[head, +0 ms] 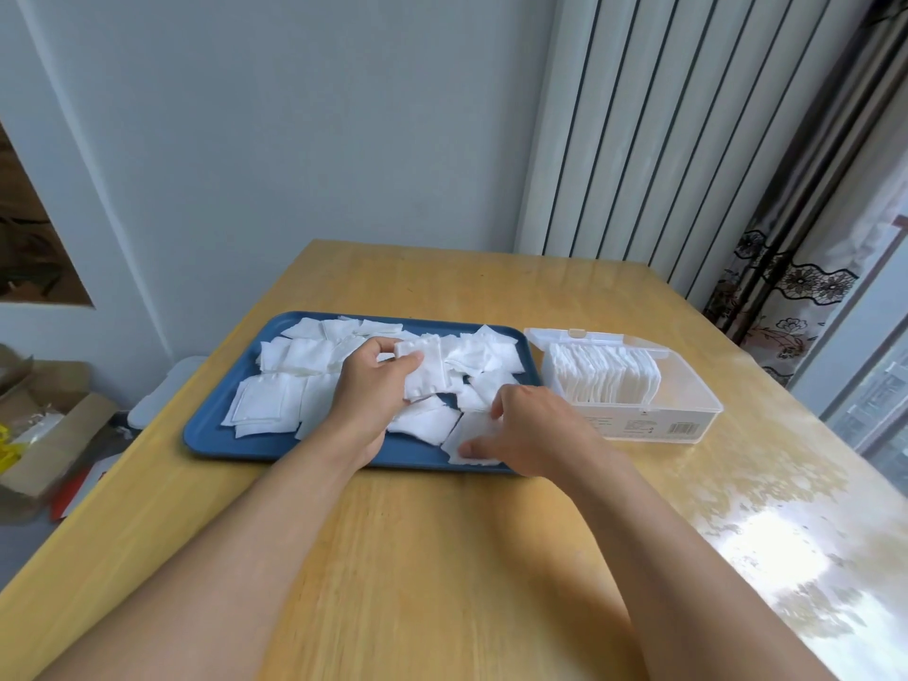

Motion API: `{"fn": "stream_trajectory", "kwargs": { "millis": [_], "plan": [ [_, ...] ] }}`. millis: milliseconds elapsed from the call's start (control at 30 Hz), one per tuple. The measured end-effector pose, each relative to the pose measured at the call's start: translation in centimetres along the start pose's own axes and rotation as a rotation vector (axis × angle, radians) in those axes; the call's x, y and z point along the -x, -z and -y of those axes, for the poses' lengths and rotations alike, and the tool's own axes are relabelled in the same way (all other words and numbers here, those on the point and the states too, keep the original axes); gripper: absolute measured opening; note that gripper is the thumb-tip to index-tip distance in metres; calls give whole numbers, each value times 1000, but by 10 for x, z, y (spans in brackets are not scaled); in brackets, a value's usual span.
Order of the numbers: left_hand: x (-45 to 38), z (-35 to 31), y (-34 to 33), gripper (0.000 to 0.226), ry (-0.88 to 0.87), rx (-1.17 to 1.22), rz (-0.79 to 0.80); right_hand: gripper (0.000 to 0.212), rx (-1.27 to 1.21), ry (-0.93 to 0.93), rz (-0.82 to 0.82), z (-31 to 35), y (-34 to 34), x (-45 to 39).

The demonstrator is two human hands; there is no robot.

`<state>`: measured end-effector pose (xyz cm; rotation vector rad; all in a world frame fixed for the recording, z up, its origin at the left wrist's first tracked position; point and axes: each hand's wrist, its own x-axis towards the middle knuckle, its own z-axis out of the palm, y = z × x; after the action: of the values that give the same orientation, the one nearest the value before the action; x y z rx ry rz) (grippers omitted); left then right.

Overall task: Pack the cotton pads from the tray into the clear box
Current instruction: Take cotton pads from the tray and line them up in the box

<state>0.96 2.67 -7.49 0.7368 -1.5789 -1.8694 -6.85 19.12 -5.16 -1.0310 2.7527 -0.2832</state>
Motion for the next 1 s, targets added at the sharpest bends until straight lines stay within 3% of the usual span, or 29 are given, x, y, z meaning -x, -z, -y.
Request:
{"fn": "stream_trajectory", "kwargs": {
  "millis": [167,400,467,633,800,933,1000],
  "plan": [
    [1,1,-2,12,-33,-71,10,37,-148,14,61,0,4,0],
    [5,-2,-4,10,-52,-137,140,26,-782,159,-108,1,5,-10],
    [7,-4,-5,12,-26,-128,194,22,-790,162,-130,0,3,-12],
    [14,-8,-6,17,2,-111,287,35,-800,110,-254,-3,1,-18],
    [13,-9,-5,11,-16,-57,211,42,-896,92,-220,-3,1,-16],
    [9,-12,-3,15,20,75,162,21,-1050,74,-202,-1,1,-16],
    [10,-13,-4,13,32,124,174,20,-1095,62,-231,-2,1,-17]
  ]
}}
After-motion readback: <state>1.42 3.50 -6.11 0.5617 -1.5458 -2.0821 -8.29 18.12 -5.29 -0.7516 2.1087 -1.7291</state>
